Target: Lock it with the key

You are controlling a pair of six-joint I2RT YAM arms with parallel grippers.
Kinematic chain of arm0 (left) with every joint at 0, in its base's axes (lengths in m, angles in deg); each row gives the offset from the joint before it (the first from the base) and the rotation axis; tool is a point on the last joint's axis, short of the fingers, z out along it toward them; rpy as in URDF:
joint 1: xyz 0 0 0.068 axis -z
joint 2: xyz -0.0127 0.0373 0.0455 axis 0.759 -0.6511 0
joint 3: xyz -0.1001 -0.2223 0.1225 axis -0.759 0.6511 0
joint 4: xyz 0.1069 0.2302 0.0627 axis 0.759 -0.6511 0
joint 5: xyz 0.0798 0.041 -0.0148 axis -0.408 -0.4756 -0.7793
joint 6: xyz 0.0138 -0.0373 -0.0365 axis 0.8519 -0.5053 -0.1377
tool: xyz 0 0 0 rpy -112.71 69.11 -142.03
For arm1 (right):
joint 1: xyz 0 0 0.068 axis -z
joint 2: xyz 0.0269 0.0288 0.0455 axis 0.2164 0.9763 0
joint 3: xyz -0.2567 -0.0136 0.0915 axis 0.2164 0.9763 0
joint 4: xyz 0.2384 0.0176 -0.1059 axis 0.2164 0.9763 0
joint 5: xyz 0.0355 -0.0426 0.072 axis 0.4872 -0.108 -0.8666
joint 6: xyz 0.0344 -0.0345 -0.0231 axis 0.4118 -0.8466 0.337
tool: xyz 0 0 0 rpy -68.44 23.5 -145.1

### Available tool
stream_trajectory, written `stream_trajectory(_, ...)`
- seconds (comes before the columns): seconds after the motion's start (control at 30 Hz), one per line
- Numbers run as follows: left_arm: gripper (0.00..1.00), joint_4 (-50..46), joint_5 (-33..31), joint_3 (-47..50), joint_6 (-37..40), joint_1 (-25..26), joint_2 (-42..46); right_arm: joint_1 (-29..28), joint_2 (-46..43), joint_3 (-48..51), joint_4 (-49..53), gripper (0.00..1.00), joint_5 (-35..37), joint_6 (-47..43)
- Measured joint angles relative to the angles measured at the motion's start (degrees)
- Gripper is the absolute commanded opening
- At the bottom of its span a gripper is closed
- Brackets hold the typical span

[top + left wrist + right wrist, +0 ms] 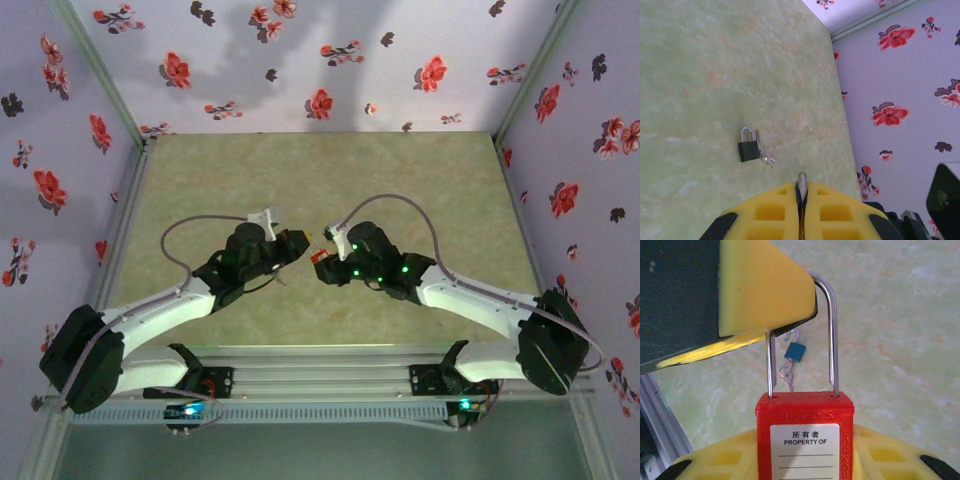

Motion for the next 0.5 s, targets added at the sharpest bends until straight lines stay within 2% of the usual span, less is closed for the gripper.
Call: stream_trajectory(0.5,0.0,0.81,-1.57,0.48,0.85,1.9,0.83,-0.13,-2.36,1.6,-0.66,0.0,0.28,0.02)
